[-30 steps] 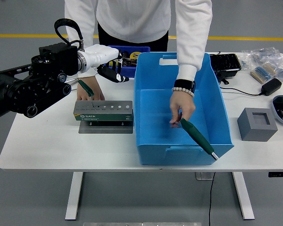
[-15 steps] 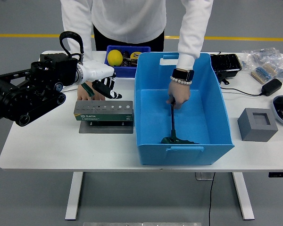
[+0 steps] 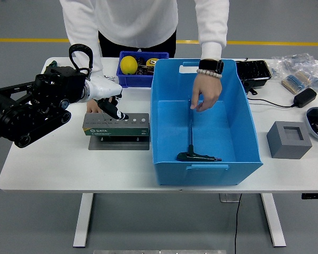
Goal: Lift tool from toolbox,place it in box,lift tool from toolbox,place it in box
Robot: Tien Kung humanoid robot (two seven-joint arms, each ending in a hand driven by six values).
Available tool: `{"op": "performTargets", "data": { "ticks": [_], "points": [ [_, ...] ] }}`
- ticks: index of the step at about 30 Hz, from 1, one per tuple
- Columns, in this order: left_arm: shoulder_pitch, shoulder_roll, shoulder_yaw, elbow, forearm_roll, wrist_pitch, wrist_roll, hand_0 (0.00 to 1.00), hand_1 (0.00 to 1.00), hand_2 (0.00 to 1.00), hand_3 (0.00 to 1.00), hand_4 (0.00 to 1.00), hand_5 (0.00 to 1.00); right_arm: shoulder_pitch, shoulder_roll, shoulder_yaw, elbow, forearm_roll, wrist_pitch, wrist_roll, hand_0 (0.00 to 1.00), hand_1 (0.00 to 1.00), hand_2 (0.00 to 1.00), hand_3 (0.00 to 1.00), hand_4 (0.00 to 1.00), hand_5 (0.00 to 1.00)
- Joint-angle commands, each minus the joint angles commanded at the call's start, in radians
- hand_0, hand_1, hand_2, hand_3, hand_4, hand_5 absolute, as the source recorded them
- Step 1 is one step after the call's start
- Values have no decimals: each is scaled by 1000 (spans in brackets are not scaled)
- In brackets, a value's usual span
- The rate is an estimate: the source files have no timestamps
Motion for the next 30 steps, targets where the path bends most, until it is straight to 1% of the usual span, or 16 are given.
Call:
{"op": "performTargets", "data": {
  "ticks": [8,15,22,23,28,29,30],
  "points": [
    [14,5,-11,8,62,-3,-8,505,549,519,268,821,825,2,1,-3,0,7,0,2,712,703,748,575,810,690],
    [16,9,-3,23,96,-5,-7,505,547,512,270,823,831,4,2,-4,-1,10,0,3,712,704,748,574,810,691],
    [16,13,3,22,135,-12,-9,505,537,504,275,823,840,6,1,-2,-1,7,0,3,711,704,748,575,811,691],
    [16,14,3,21,137,-12,-9,508,487,449,274,834,846,6,1,-2,-1,7,0,3,711,704,748,575,810,690],
    [15,15,5,20,146,-14,-13,508,487,449,274,834,846,8,0,-2,-1,5,0,2,711,704,748,575,810,690],
    [15,15,5,20,146,-14,-15,505,428,394,271,836,846,9,-1,-2,0,4,0,2,711,703,748,575,811,691],
    [16,15,6,20,148,-14,-19,505,428,394,271,836,846,9,-1,-2,0,4,0,2,711,703,748,575,811,691]
  ]
}}
